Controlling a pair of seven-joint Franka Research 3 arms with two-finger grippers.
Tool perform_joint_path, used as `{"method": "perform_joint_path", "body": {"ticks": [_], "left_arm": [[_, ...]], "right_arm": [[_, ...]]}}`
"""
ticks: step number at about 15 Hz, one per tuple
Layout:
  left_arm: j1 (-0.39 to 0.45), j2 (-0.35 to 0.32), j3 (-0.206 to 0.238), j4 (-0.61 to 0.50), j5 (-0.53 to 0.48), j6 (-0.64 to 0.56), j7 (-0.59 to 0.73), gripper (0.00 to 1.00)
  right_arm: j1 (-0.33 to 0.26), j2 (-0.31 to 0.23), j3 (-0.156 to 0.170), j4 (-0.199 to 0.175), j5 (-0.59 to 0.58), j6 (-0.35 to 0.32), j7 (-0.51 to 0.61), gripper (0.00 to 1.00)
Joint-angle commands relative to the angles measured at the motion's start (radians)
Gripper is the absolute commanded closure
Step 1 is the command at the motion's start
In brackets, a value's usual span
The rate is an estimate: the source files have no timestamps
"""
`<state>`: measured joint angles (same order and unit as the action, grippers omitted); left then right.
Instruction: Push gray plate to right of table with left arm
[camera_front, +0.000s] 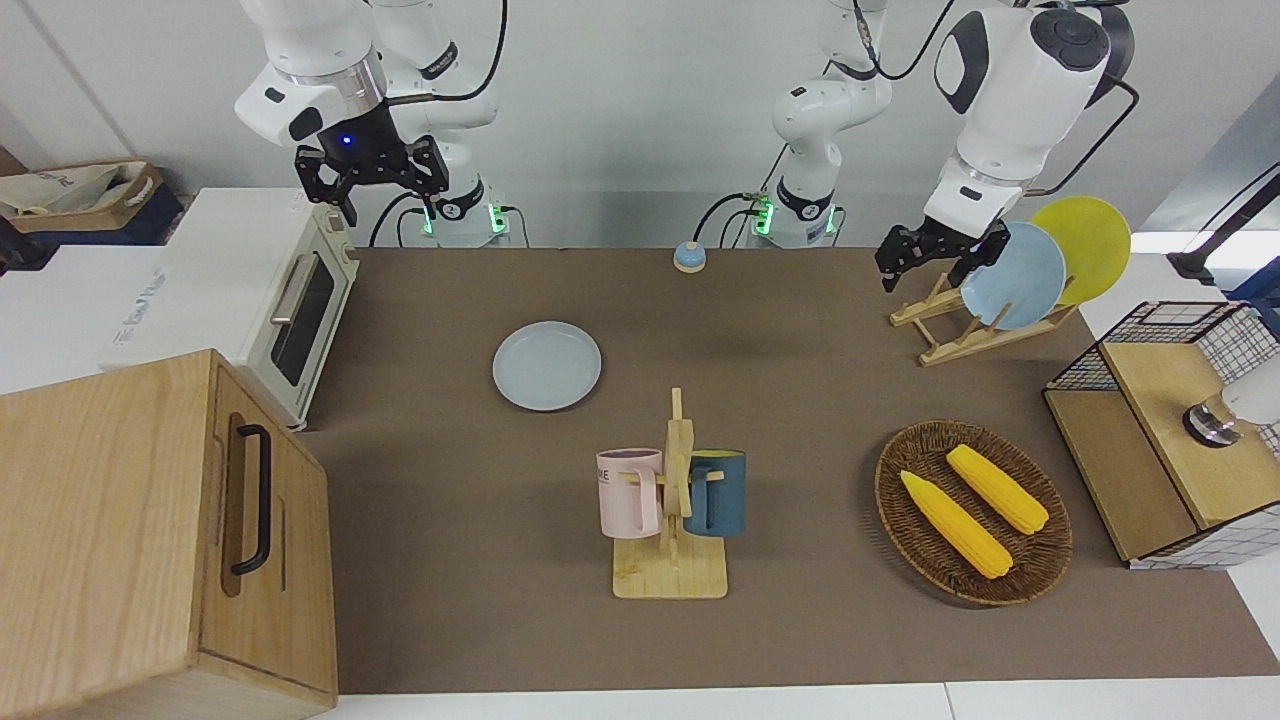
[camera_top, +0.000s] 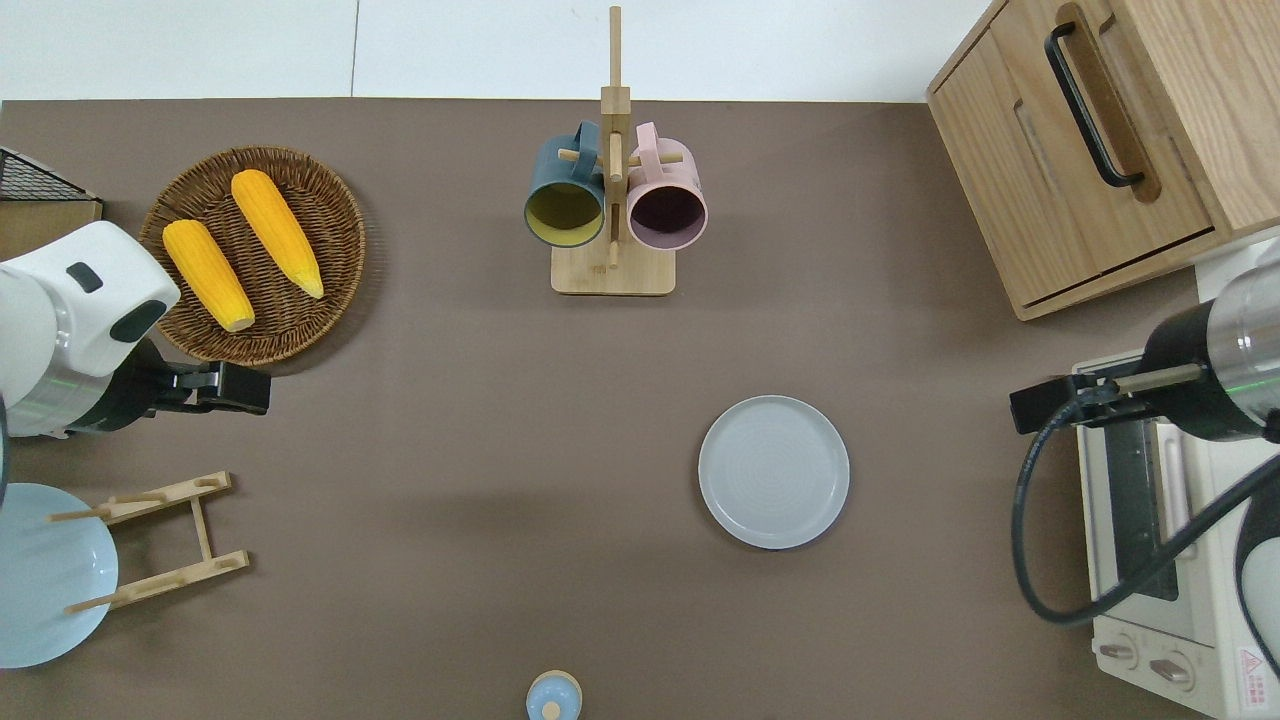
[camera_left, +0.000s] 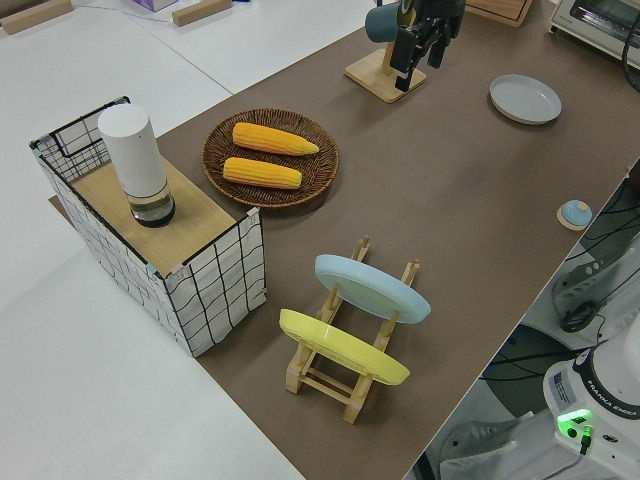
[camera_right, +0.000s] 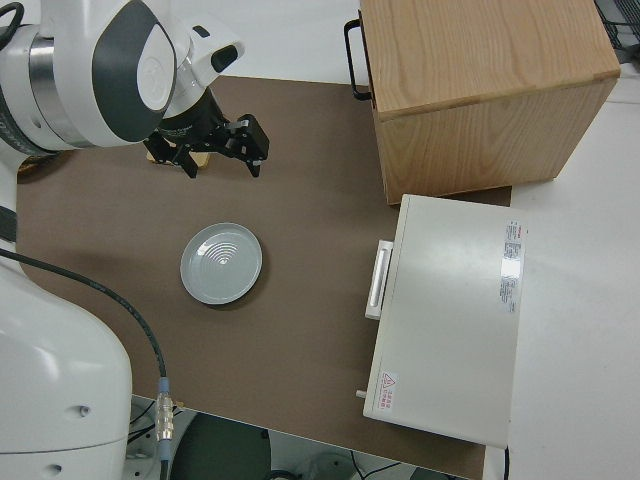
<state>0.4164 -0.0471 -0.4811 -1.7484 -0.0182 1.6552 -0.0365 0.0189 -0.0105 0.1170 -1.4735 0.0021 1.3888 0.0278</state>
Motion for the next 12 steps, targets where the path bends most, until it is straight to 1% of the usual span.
{"method": "perform_joint_path", "body": {"ticks": [1, 5, 7, 12], "left_arm": [[0.024, -0.019, -0.011, -0.002, -0.016, -0.028, 0.030, 0.01], [0.024, -0.036, -0.014, -0.017, -0.039, -0.011, 0.026, 0.01], [0.027, -0.031, -0.016, -0.011, -0.046, 0.000, 0.013, 0.01], [0.027, -0.023, -0.017, -0.006, -0.045, -0.025, -0.017, 0.01]], "right_arm": [[-0.020, -0.006, 0.015, 0.004, 0.010, -0.013, 0.001, 0.017], [-0.020, -0.006, 0.013, 0.004, 0.010, -0.013, 0.000, 0.017], [-0.020, -0.006, 0.015, 0.004, 0.010, -0.013, 0.001, 0.017], [-0.020, -0.006, 0.015, 0.004, 0.010, -0.013, 0.000, 0.017]]}}
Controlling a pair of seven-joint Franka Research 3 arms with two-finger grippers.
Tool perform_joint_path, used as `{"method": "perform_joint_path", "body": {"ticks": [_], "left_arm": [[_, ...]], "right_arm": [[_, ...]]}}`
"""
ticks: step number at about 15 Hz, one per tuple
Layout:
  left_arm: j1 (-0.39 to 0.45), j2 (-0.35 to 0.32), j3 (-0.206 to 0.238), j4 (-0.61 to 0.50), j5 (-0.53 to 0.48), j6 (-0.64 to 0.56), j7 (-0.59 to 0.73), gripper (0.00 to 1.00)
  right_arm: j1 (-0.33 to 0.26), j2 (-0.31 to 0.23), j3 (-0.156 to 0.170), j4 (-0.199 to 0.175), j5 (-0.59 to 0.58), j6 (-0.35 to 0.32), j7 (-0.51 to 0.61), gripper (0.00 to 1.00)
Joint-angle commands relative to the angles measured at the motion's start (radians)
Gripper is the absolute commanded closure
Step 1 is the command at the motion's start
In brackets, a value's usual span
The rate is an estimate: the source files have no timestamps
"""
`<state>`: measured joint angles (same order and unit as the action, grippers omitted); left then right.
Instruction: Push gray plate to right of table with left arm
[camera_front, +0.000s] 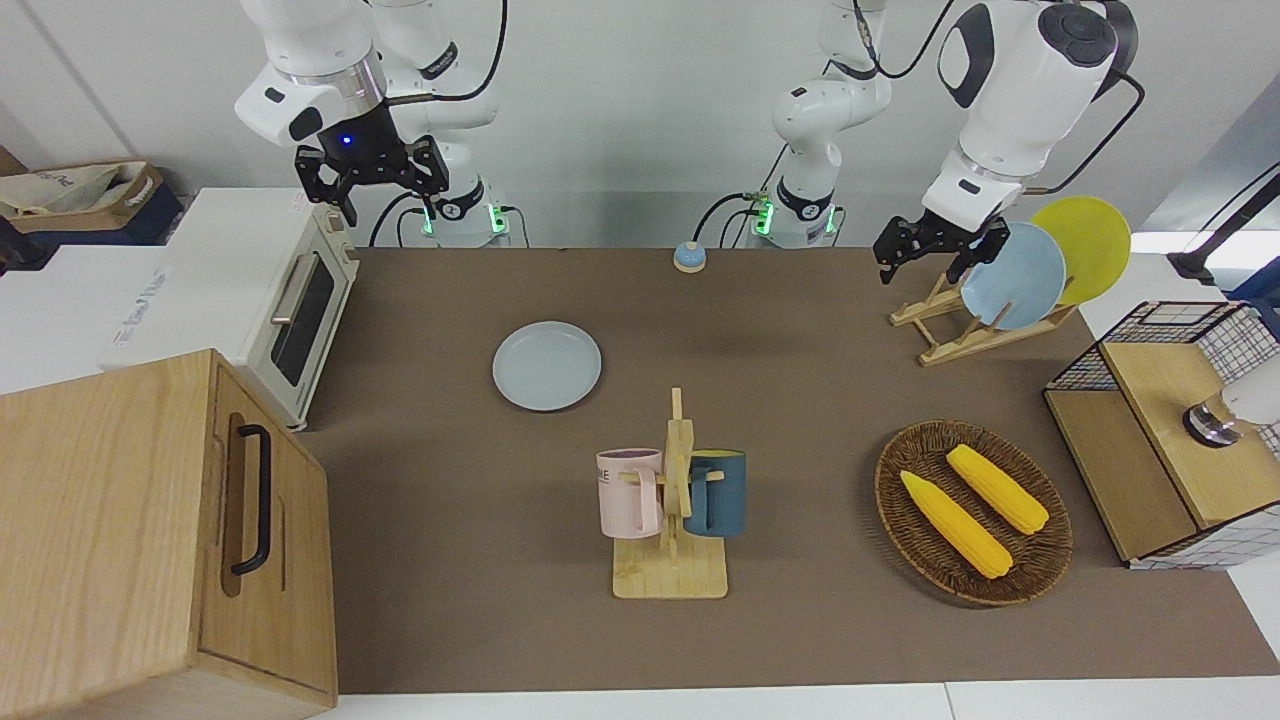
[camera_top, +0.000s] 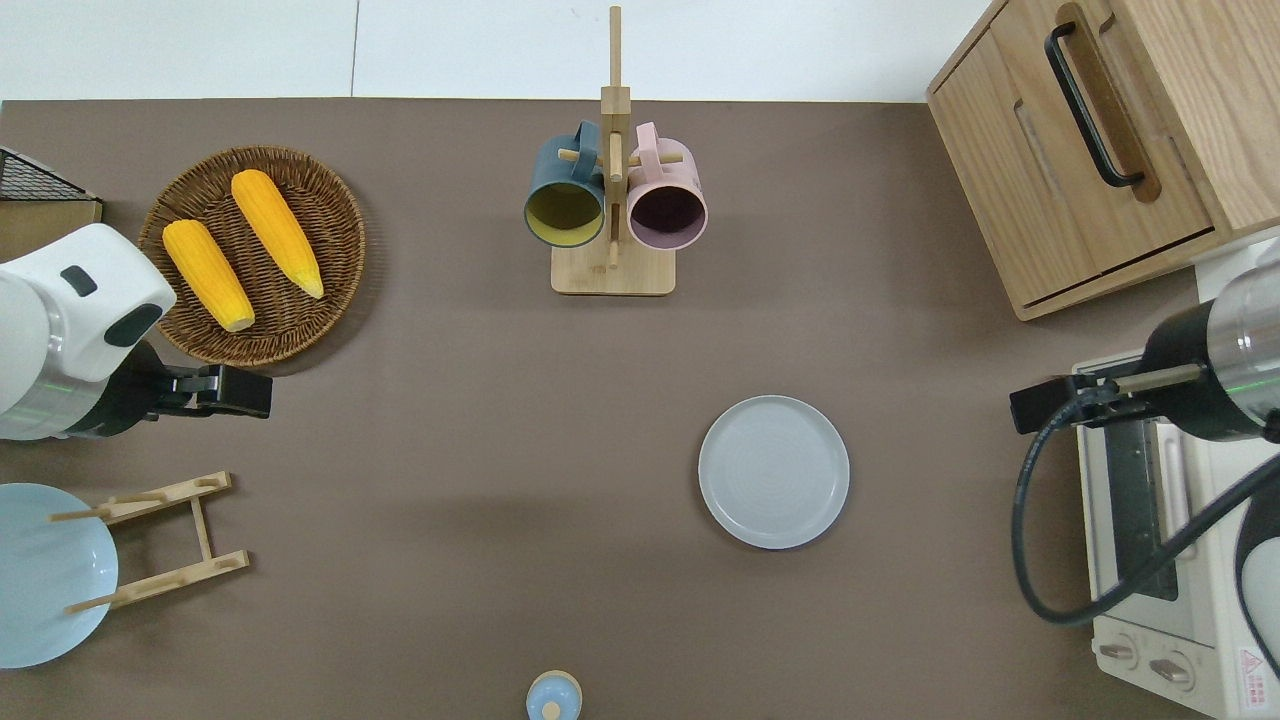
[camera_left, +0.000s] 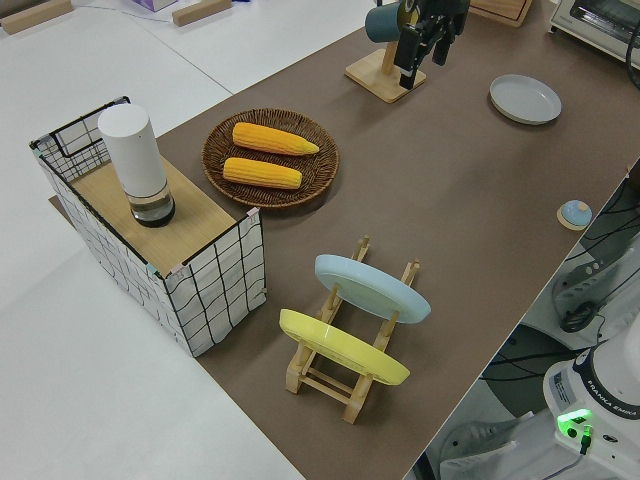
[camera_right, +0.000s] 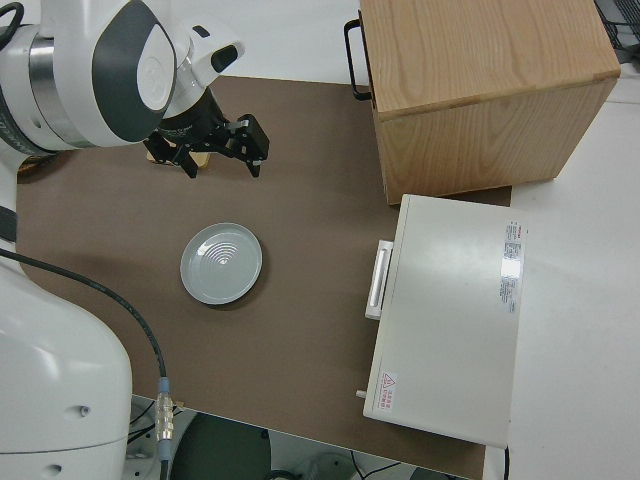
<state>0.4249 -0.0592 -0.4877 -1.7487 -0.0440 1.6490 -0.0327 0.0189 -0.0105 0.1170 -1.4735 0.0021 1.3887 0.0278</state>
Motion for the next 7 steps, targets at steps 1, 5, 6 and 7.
{"method": "perform_joint_path", "body": {"ticks": [1, 5, 6, 7], "left_arm": [[0.017, -0.010, -0.011, -0.005, -0.019, -0.018, -0.038, 0.01], [0.015, -0.011, -0.011, -0.005, -0.013, -0.018, -0.039, 0.01], [0.014, -0.011, -0.012, -0.005, -0.013, -0.018, -0.042, 0.01], [0.014, -0.013, -0.011, -0.005, -0.011, -0.018, -0.044, 0.01]], "right_arm": [[-0.020, -0.006, 0.015, 0.004, 0.010, -0.013, 0.001, 0.017], [-0.020, -0.006, 0.015, 0.004, 0.010, -0.013, 0.001, 0.017], [-0.020, -0.006, 0.015, 0.004, 0.010, -0.013, 0.000, 0.017], [-0.020, -0.006, 0.015, 0.004, 0.010, -0.013, 0.000, 0.017]]}}
